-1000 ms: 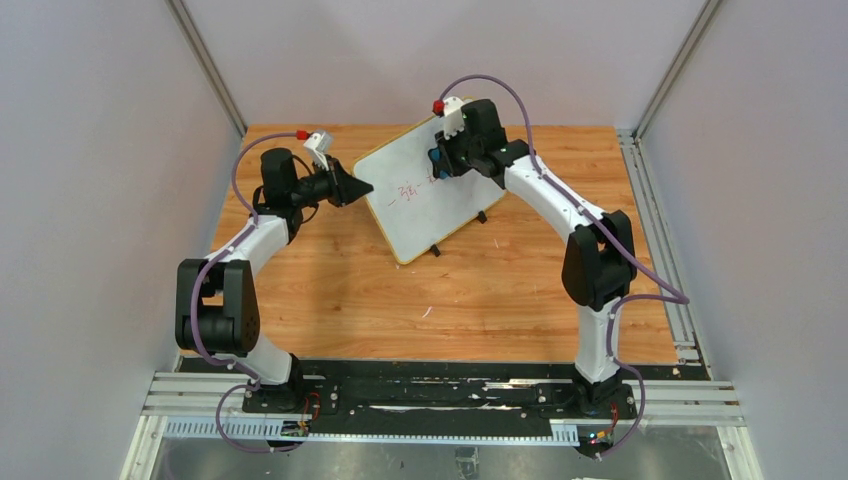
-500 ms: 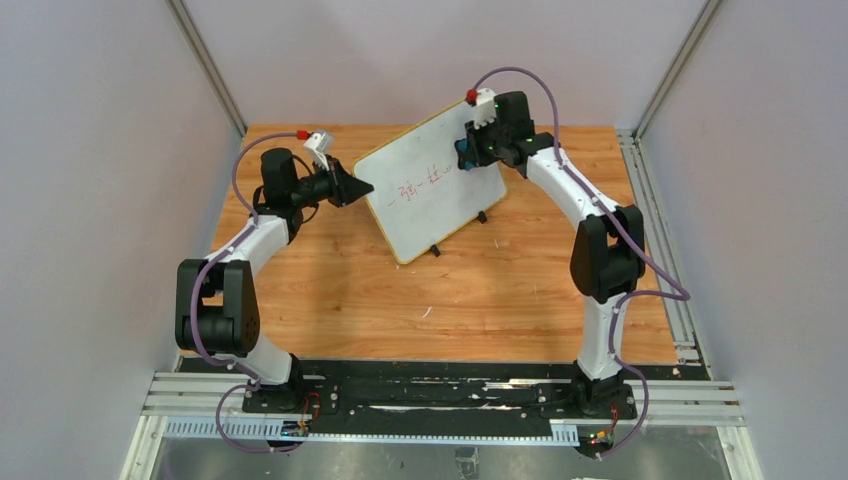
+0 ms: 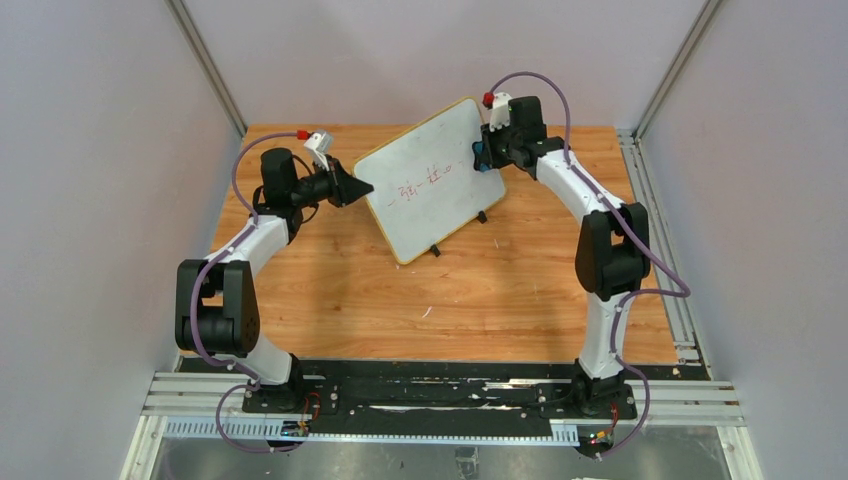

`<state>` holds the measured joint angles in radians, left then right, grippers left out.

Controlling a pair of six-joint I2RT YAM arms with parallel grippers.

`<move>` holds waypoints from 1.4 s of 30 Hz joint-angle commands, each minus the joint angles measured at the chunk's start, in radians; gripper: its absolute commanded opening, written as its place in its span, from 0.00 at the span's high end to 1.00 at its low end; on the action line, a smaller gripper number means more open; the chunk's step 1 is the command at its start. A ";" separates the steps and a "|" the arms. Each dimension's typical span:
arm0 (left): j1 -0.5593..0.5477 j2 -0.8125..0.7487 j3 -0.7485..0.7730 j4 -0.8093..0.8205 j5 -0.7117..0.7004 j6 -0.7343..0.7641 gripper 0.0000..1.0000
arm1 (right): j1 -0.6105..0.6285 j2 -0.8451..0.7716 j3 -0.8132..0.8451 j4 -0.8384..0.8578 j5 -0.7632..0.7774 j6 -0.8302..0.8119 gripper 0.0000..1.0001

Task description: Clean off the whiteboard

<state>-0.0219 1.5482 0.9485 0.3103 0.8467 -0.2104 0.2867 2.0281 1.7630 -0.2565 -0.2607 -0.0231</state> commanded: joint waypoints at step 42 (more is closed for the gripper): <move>-0.001 0.010 -0.010 -0.086 -0.066 0.158 1.00 | 0.024 0.053 0.109 0.019 0.149 -0.088 1.00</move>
<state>-0.0219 1.5471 0.9489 0.3061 0.8410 -0.2092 0.3367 2.0422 1.8347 -0.2596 -0.1619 -0.0868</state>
